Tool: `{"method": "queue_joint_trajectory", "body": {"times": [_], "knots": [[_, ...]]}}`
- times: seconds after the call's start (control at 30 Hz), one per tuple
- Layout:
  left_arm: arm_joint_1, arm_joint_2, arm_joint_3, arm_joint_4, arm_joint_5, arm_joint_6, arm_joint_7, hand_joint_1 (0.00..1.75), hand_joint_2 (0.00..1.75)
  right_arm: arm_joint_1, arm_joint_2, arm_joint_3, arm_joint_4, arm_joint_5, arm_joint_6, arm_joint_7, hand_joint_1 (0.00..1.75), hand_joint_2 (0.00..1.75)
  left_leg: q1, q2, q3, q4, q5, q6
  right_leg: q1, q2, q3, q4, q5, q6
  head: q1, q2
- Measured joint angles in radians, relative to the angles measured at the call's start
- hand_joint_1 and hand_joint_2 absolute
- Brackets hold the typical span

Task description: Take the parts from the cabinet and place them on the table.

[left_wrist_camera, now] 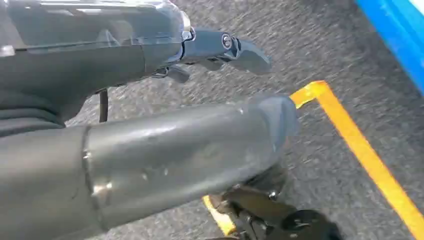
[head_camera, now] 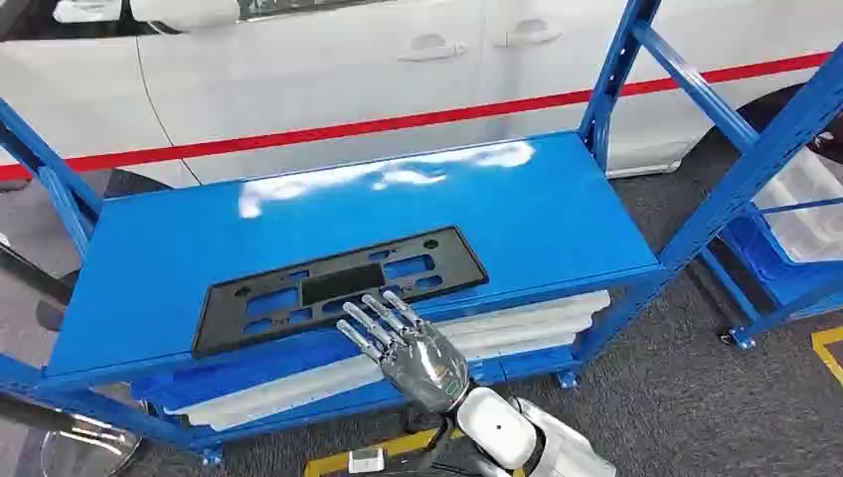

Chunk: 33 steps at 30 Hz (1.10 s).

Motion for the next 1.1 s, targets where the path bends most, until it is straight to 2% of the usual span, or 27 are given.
{"method": "queue_joint_trajectory", "body": {"times": [0.03, 0.07, 0.1, 0.17, 0.2, 0.23, 0.3, 0.33, 0.37, 0.4, 0.43, 0.5, 0.53, 0.57, 0.6, 0.63, 0.67, 0.73, 0.77, 0.83, 0.87, 0.9, 0.93, 1.0, 1.03, 1.07, 1.1], "knots": [[0.000, 0.000, -0.001, 0.000, 0.000, -0.002, 0.002, 0.00, 0.00, 0.001, 0.003, 0.000, 0.004, 0.000, 0.002, 0.000, 0.00, 1.75, -0.005, 0.001, -0.003, -0.001, -0.027, 0.001, 0.003, 0.000, 0.005, 0.000, -0.004, 0.006, 0.000, 0.000], [-0.001, -0.001, -0.003, -0.001, 0.001, -0.004, 0.003, 0.00, 0.00, 0.002, 0.009, 0.002, 0.008, -0.002, 0.003, 0.000, 0.00, 1.75, -0.010, 0.004, 0.001, -0.018, -0.056, 0.011, 0.002, 0.002, -0.002, 0.001, -0.008, 0.013, 0.000, 0.000], [0.002, -0.001, -0.008, -0.005, 0.003, -0.005, 0.005, 0.00, 0.00, 0.004, 0.014, 0.003, 0.013, -0.003, 0.004, 0.000, 0.00, 1.75, -0.012, 0.003, 0.001, -0.020, -0.028, 0.022, 0.003, 0.001, -0.001, -0.001, -0.014, 0.021, 0.000, 0.000], [0.006, -0.002, -0.015, -0.006, 0.004, -0.006, 0.008, 0.00, 0.00, 0.008, 0.022, 0.006, 0.022, -0.008, 0.004, 0.001, 0.00, 1.75, -0.008, 0.000, 0.016, -0.024, -0.030, 0.038, 0.004, 0.000, 0.008, 0.021, -0.008, 0.033, 0.000, 0.000], [0.004, -0.003, -0.019, -0.006, 0.004, -0.008, 0.009, 0.00, 0.00, 0.007, 0.024, 0.007, 0.027, -0.011, 0.004, 0.002, 0.00, 1.75, -0.006, 0.000, 0.028, -0.033, -0.029, 0.045, 0.000, -0.001, 0.005, 0.040, -0.021, 0.037, 0.000, 0.000], [0.002, -0.003, -0.020, -0.007, 0.007, -0.010, 0.009, 0.00, 0.00, 0.005, 0.029, 0.008, 0.032, -0.020, 0.004, 0.002, 0.00, 1.75, -0.006, 0.000, 0.035, -0.034, -0.032, 0.051, 0.000, -0.002, -0.012, 0.075, -0.042, 0.039, 0.000, 0.000], [0.000, -0.003, -0.025, -0.011, 0.010, -0.011, 0.013, 0.00, 0.00, 0.005, 0.035, 0.010, 0.046, -0.034, 0.005, 0.002, 0.00, 1.75, -0.007, 0.000, 0.040, -0.034, -0.039, 0.059, -0.001, -0.001, -0.096, 0.211, -0.108, 0.044, 0.000, 0.000], [0.000, -0.003, -0.027, -0.012, 0.011, -0.012, 0.014, 0.00, 0.00, 0.006, 0.035, 0.011, 0.055, -0.040, 0.005, 0.002, 0.00, 1.75, -0.009, 0.000, 0.042, -0.033, -0.043, 0.060, -0.001, -0.001, -0.144, 0.278, -0.131, 0.047, 0.000, 0.000], [0.002, -0.003, -0.030, -0.012, 0.013, -0.013, 0.015, 0.00, 0.00, 0.007, 0.035, 0.013, 0.064, -0.044, 0.004, 0.000, 0.00, 1.75, -0.010, -0.001, 0.046, -0.033, -0.048, 0.060, -0.001, -0.002, -0.176, 0.311, -0.130, 0.047, 0.000, 0.000], [0.004, -0.003, -0.034, -0.012, 0.015, -0.013, 0.015, 0.00, 0.00, 0.008, 0.036, 0.013, 0.074, -0.048, 0.003, 0.000, 0.00, 1.75, -0.010, -0.002, 0.053, -0.033, -0.053, 0.058, -0.001, -0.002, -0.185, 0.297, -0.100, 0.048, 0.000, 0.000], [0.004, -0.003, -0.037, -0.012, 0.018, -0.013, 0.015, 0.00, 0.00, 0.008, 0.038, 0.013, 0.081, -0.053, 0.003, 0.001, 0.00, 1.75, -0.010, -0.003, 0.062, -0.033, -0.060, 0.057, -0.001, -0.002, -0.172, 0.240, -0.050, 0.043, 0.000, 0.000], [0.004, -0.003, -0.042, -0.012, 0.021, -0.013, 0.018, 0.00, 0.00, 0.007, 0.044, 0.013, 0.090, -0.058, 0.004, 0.009, 0.00, 1.75, -0.012, -0.003, 0.085, -0.033, -0.075, 0.052, 0.002, -0.002, -0.110, 0.072, 0.068, 0.028, 0.000, 0.000], [0.005, -0.004, -0.043, -0.012, 0.022, -0.013, 0.018, 0.00, 0.00, 0.007, 0.047, 0.013, 0.097, -0.060, 0.005, 0.015, 0.00, 1.75, -0.012, -0.004, 0.092, -0.035, -0.080, 0.048, 0.008, -0.004, -0.096, 0.040, 0.060, 0.020, 0.000, 0.000], [0.003, -0.006, -0.043, -0.012, 0.025, -0.013, 0.019, 0.00, 0.00, 0.004, 0.049, 0.012, 0.104, -0.062, 0.006, 0.018, 0.00, 1.75, -0.013, -0.007, 0.091, -0.034, -0.084, 0.042, 0.015, -0.005, -0.102, 0.030, 0.003, 0.019, 0.001, 0.000], [0.001, -0.006, -0.044, -0.012, 0.028, -0.013, 0.023, 0.00, 0.00, 0.006, 0.054, 0.010, 0.109, -0.063, 0.008, 0.019, 0.00, 1.75, -0.013, -0.004, 0.087, -0.038, -0.092, 0.030, 0.016, -0.001, -0.097, 0.030, 0.017, 0.011, 0.002, 0.000], [0.004, -0.006, -0.044, -0.012, 0.031, -0.013, 0.024, 0.00, 0.00, 0.009, 0.055, 0.004, 0.114, -0.066, 0.010, 0.022, 0.00, 1.75, -0.014, -0.003, 0.101, -0.025, -0.087, 0.024, 0.016, 0.000, -0.094, 0.022, 0.035, 0.002, 0.002, 0.000], [0.004, -0.006, -0.044, -0.012, 0.032, -0.013, 0.024, 0.00, 0.00, 0.009, 0.058, 0.002, 0.121, -0.070, 0.010, 0.024, 0.00, 1.75, -0.016, -0.003, 0.108, -0.024, -0.089, 0.018, 0.011, 0.002, -0.085, 0.021, 0.039, -0.005, 0.002, 0.000], [0.003, -0.007, -0.045, -0.013, 0.034, -0.013, 0.026, 0.00, 0.00, 0.006, 0.067, -0.003, 0.131, -0.074, 0.009, 0.028, 0.00, 1.75, -0.011, -0.003, 0.095, 0.016, -0.123, 0.007, 0.003, -0.002, -0.061, 0.011, 0.041, -0.011, 0.002, 0.000], [0.002, -0.008, -0.045, -0.013, 0.034, -0.013, 0.026, 0.00, 0.00, 0.003, 0.071, -0.004, 0.135, -0.074, 0.009, 0.029, 0.00, 1.75, -0.010, -0.003, 0.065, 0.073, -0.152, -0.001, 0.003, -0.003, -0.057, 0.011, 0.037, -0.016, 0.002, 0.000], [0.004, -0.008, -0.045, -0.013, 0.035, -0.013, 0.027, 0.00, 0.00, 0.005, 0.074, -0.005, 0.145, -0.074, 0.009, 0.029, 0.00, 1.75, -0.006, -0.003, -0.028, 0.220, -0.216, -0.007, 0.004, -0.003, -0.053, 0.012, 0.028, -0.018, 0.002, 0.000], [0.007, -0.008, -0.045, -0.013, 0.036, -0.013, 0.027, 0.00, 0.00, 0.007, 0.074, -0.005, 0.149, -0.074, 0.010, 0.029, 0.00, 1.75, -0.005, -0.003, -0.065, 0.266, -0.223, -0.010, 0.004, -0.001, -0.049, 0.013, 0.022, -0.017, 0.002, 0.000], [0.010, -0.008, -0.045, -0.013, 0.037, -0.013, 0.027, 0.00, 0.00, 0.009, 0.075, -0.005, 0.153, -0.074, 0.010, 0.029, 0.00, 1.75, -0.003, -0.002, -0.078, 0.263, -0.202, -0.009, 0.004, 0.000, -0.043, 0.013, 0.017, -0.016, 0.002, 0.000], [0.011, -0.008, -0.045, -0.013, 0.037, -0.013, 0.027, 0.00, 0.00, 0.009, 0.076, -0.005, 0.157, -0.074, 0.009, 0.029, 0.00, 1.75, -0.003, -0.002, -0.070, 0.215, -0.155, -0.008, 0.004, 0.001, -0.033, 0.013, 0.009, -0.014, 0.002, 0.000], [0.011, -0.008, -0.045, -0.013, 0.037, -0.013, 0.027, 0.00, 0.00, 0.008, 0.079, -0.005, 0.161, -0.076, 0.008, 0.029, 0.00, 1.75, -0.002, -0.002, -0.012, 0.043, -0.031, -0.004, 0.004, 0.001, -0.008, 0.013, -0.007, -0.009, 0.002, 0.000], [0.012, -0.007, -0.045, -0.013, 0.039, -0.013, 0.028, 0.00, 0.00, 0.009, 0.082, -0.007, 0.163, -0.078, 0.008, 0.029, 0.00, 1.75, -0.004, -0.001, 0.008, -0.003, -0.014, 0.002, 0.002, 0.000, -0.002, 0.010, -0.014, -0.005, 0.002, 0.000], [0.009, -0.007, -0.045, -0.013, 0.039, -0.013, 0.029, 0.00, 0.00, 0.008, 0.084, -0.008, 0.165, -0.082, 0.007, 0.032, 0.00, 1.75, -0.014, 0.000, -0.003, -0.007, -0.065, 0.003, 0.005, 0.002, 0.001, 0.012, -0.016, 0.001, 0.002, 0.000], [0.008, -0.008, -0.045, -0.014, 0.039, -0.013, 0.030, 0.00, 0.00, 0.008, 0.086, -0.010, 0.164, -0.088, 0.006, 0.032, 0.00, 1.75, -0.014, 0.000, 0.006, -0.008, -0.063, 0.017, 0.005, 0.002, -0.002, 0.010, -0.021, 0.008, 0.002, 0.000]]}}
